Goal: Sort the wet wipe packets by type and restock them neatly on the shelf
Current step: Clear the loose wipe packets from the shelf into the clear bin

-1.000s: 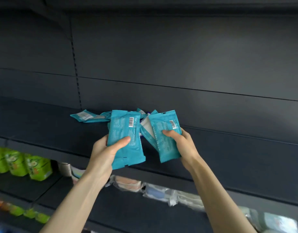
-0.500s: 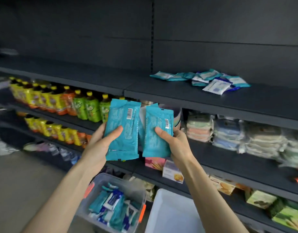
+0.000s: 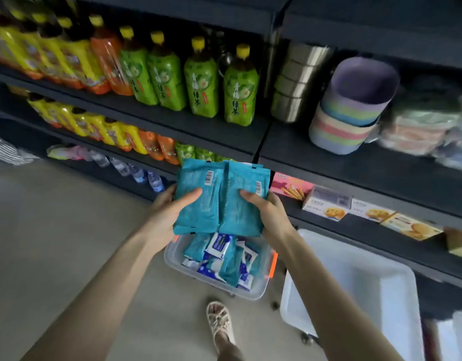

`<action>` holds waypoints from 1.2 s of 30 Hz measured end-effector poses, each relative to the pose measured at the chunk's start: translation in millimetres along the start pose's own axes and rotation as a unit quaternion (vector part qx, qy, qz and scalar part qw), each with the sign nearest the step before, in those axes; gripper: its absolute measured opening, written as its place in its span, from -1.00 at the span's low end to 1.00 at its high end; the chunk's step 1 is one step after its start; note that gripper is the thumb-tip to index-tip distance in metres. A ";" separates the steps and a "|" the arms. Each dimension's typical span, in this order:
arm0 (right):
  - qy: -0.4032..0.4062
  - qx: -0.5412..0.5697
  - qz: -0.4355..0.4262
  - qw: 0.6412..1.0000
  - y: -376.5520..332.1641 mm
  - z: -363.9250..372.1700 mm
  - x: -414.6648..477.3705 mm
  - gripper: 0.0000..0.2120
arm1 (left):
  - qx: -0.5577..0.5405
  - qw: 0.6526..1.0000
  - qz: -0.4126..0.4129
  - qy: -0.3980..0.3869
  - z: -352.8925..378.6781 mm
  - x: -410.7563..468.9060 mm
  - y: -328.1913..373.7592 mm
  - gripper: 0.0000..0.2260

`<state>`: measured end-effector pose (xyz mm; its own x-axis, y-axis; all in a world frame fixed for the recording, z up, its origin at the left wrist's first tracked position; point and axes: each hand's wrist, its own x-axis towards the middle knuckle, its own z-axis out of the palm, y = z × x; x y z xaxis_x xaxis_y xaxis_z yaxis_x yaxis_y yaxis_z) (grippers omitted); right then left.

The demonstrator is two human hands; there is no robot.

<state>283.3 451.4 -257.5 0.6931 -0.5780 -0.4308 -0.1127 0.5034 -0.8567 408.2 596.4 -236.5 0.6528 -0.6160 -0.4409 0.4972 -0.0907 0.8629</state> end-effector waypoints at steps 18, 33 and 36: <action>0.257 -0.106 0.122 0.953 289.4 23.0 172.7 -0.78 | 0.334 0.937 -0.088 -0.044 -154.8 232.4 -210.9 -0.61; 0.312 -0.405 0.075 0.856 413.6 -2.2 242.2 -0.25 | 0.538 0.838 0.022 -0.082 -189.9 299.7 -357.2 -0.47; 0.274 -0.441 0.096 0.849 424.1 -5.9 232.3 -0.22 | 0.535 0.838 -0.004 -0.108 -189.1 292.9 -359.4 -0.39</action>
<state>392.4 526.8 -722.6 0.1930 -0.8733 -0.4473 -0.8431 0.0855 -0.5309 528.9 596.5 -722.5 0.4763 -0.7287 -0.4921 -0.3709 -0.6739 0.6389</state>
